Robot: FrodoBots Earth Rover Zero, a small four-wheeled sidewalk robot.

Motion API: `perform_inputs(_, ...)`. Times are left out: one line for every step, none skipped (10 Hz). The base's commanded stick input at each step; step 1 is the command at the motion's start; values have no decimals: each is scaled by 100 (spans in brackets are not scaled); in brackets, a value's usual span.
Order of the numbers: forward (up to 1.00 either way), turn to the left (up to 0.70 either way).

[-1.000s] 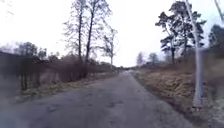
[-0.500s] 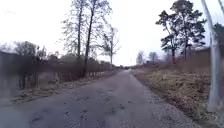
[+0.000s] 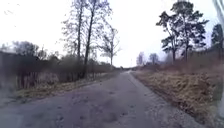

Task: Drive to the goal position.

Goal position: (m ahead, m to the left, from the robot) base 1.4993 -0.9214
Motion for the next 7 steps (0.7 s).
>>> perform_inputs(50, 1)
perform_inputs(50, 1)
perform_inputs(50, 1)
perform_inputs(50, 1)
perform_inputs(50, 1)
perform_inputs(50, 1)
perform_inputs(50, 1)
